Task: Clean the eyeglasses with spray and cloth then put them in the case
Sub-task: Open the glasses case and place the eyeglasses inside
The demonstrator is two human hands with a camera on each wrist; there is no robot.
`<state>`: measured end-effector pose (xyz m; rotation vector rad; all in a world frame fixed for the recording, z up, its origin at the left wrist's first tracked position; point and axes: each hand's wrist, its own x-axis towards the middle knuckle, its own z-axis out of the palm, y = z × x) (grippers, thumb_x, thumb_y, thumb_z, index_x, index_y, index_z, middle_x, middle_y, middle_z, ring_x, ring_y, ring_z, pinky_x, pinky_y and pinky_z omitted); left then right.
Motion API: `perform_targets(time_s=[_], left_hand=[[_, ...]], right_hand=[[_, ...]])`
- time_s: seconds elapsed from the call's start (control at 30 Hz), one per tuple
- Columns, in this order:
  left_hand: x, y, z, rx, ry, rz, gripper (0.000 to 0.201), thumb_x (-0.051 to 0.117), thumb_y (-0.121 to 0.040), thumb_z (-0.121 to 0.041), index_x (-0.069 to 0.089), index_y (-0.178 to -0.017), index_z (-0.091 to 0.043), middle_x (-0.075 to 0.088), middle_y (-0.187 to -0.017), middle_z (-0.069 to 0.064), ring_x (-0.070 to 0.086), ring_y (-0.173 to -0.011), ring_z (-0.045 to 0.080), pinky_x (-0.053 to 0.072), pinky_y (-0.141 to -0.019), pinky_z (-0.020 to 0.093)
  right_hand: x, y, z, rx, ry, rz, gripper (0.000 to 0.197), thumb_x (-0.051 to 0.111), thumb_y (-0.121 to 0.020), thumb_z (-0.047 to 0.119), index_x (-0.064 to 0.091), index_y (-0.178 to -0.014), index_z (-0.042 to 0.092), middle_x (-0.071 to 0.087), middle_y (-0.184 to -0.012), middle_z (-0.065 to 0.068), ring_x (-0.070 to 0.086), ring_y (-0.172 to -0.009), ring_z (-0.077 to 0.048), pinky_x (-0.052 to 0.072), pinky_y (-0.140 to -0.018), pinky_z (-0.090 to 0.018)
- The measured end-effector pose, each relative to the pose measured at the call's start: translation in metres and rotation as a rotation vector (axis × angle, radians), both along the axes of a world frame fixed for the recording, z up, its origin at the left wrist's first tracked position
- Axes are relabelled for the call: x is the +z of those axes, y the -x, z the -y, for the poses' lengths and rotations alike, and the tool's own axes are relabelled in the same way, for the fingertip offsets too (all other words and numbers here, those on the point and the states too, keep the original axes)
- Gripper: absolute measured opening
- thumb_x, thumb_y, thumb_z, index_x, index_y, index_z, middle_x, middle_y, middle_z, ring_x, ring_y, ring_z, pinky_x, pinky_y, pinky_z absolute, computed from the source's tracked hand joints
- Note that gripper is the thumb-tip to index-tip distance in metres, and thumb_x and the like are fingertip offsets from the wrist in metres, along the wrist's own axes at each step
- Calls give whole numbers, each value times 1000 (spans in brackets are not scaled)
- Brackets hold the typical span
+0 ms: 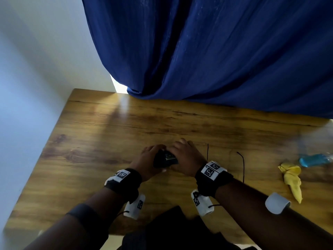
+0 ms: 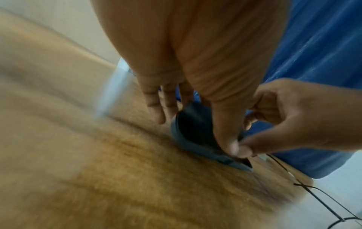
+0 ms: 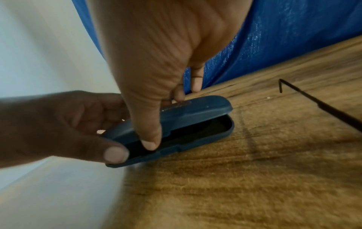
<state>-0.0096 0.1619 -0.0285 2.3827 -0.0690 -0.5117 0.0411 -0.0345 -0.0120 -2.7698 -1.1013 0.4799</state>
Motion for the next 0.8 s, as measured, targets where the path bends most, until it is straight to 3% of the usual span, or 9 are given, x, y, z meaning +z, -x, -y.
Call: perform_targets(time_s=[0.13,0.23,0.3,0.37,0.47,0.57,0.67,0.8], left_hand=[[-14,5,-6,156,121,10,74,85,-80,-17,48,-144,-26,58,-138,1,60,-123,25,52,-101,36],[-23,9,-7,266,187,42,92,83,-78,-3,35,-152,-30,58,-127,-2,65,-114,21,55,-96,34],[-29,12,-8,265,231,45,113,86,-75,-1,16,-160,-30,48,-131,-2,59,-114,18,54,-98,35],[-36,17,-8,244,270,87,122,87,-73,-1,7,-160,-32,42,-137,0,56,-117,19,53,-99,36],[-39,23,-6,206,226,154,112,83,-77,-3,16,-158,-42,34,-145,-2,56,-118,21,57,-98,39],[-37,26,-2,209,192,168,99,78,-82,-4,22,-158,-36,32,-151,3,53,-123,21,55,-99,36],[-35,27,1,263,211,164,96,79,-83,-8,23,-158,-32,33,-152,2,59,-125,25,57,-99,42],[-25,28,10,365,152,186,93,83,-81,-20,28,-155,-33,35,-151,-1,56,-124,25,54,-101,50]], right_hand=[[11,-8,-3,-132,-148,-238,49,69,-87,47,57,-132,32,65,-123,3,52,-114,-22,45,-95,-43],[19,-16,-6,-218,-293,-342,26,67,-94,35,67,-119,26,71,-109,1,66,-93,-18,58,-82,-41],[15,-25,-8,-299,-366,-271,16,64,-99,24,72,-111,18,72,-108,-1,67,-94,-20,58,-82,-38],[5,-33,-7,-385,-340,-195,14,63,-100,19,74,-107,15,66,-113,-5,63,-104,-26,54,-87,-39],[-10,-38,-3,-428,-182,-140,10,63,-99,24,72,-104,24,60,-115,-1,59,-109,-28,49,-98,-47],[-8,-37,3,-447,-210,-125,13,58,-101,28,69,-106,25,62,-114,2,61,-105,-24,48,-97,-48],[7,-35,17,-499,-424,-72,14,60,-100,25,70,-110,23,67,-110,2,63,-95,-16,54,-87,-37],[31,-24,76,-683,-600,-104,15,61,-100,27,72,-111,26,69,-101,11,62,-87,-2,47,-71,-17]])
